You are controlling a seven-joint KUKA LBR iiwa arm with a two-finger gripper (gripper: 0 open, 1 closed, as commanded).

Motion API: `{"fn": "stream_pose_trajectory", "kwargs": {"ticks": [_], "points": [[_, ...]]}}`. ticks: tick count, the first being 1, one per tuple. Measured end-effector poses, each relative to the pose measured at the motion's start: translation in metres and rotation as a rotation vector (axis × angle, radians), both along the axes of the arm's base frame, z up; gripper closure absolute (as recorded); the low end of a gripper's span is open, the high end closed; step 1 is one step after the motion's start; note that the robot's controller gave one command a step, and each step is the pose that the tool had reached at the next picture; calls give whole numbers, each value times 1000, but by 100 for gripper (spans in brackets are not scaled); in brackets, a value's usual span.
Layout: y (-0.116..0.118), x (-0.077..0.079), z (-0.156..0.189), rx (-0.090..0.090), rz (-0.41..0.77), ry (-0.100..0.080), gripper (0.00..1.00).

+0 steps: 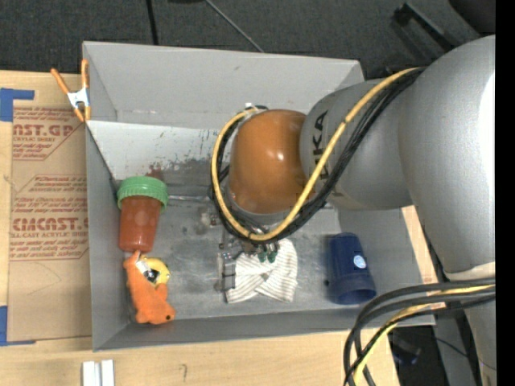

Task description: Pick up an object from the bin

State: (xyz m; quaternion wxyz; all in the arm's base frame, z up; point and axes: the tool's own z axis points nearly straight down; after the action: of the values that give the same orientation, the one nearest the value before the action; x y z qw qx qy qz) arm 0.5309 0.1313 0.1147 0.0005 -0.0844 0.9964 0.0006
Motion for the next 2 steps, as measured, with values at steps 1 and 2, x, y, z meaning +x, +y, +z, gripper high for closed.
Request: {"fn": "stream_pose_trajectory", "kwargs": {"ticks": [1,2], "points": [[-41,3,-8,-3,-6,2,0],[-42,4,-7,-2,-9,4,0]]}}
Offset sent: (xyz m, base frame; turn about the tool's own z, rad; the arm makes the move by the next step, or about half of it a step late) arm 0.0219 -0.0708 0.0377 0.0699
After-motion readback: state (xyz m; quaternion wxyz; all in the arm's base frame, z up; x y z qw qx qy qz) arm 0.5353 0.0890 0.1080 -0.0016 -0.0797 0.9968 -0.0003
